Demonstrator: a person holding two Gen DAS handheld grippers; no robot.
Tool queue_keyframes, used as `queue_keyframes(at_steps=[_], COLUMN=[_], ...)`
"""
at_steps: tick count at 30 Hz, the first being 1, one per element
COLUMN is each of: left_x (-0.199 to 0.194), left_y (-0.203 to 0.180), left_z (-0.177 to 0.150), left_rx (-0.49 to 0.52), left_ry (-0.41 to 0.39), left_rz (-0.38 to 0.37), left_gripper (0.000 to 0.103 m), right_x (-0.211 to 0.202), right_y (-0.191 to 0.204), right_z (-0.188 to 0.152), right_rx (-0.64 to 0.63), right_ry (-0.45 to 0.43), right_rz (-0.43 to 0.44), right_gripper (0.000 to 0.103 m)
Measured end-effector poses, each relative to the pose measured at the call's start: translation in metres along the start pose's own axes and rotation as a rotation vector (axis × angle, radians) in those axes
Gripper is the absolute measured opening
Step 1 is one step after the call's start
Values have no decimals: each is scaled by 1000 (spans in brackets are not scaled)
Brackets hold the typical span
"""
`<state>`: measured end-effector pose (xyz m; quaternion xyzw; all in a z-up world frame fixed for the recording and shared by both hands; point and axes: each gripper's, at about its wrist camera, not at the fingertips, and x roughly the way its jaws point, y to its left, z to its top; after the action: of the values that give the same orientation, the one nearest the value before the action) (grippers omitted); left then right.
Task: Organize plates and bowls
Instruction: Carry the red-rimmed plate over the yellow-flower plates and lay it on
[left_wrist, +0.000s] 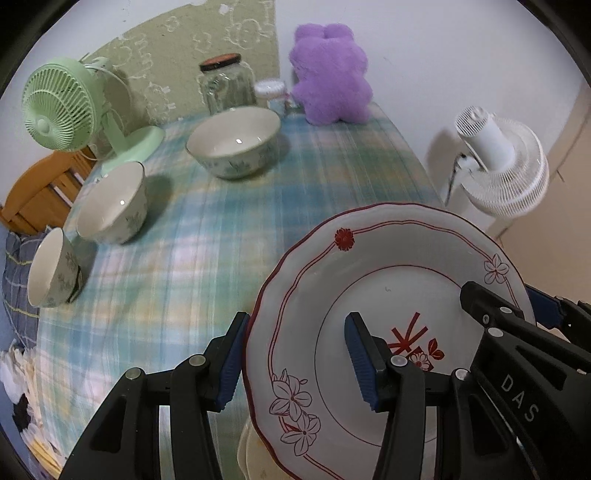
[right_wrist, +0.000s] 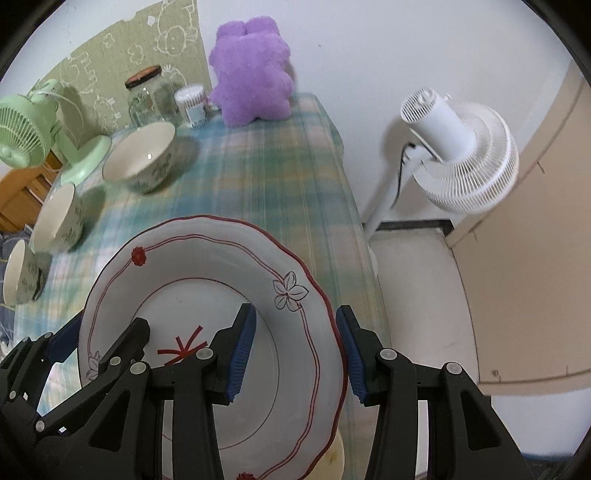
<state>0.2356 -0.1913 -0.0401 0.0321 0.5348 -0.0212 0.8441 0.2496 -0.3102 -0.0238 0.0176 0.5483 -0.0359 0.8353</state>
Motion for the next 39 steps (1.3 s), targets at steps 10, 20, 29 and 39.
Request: queue_keyframes(at_steps=[10,20,29,39], left_x=[-2,0,1,3], left_y=[-8,-10,-20,-25], left_z=[-47,-75,-84,-87], left_rx=[53,76,128,133], left_ry=[48,77,54,29], left_rz=[-38,-40,6,59], left_gripper=[52,52,52,52], right_x=[-4,-3,7,16], right_y=[-9,-10,-16,-22], right_z=[-57,-93,-106,-108], right_rx=[38,51,92,126], right_ry=[55,81,105,108], right_rz=[-48,-66,-60,-40], right_gripper=[50,50,50,50])
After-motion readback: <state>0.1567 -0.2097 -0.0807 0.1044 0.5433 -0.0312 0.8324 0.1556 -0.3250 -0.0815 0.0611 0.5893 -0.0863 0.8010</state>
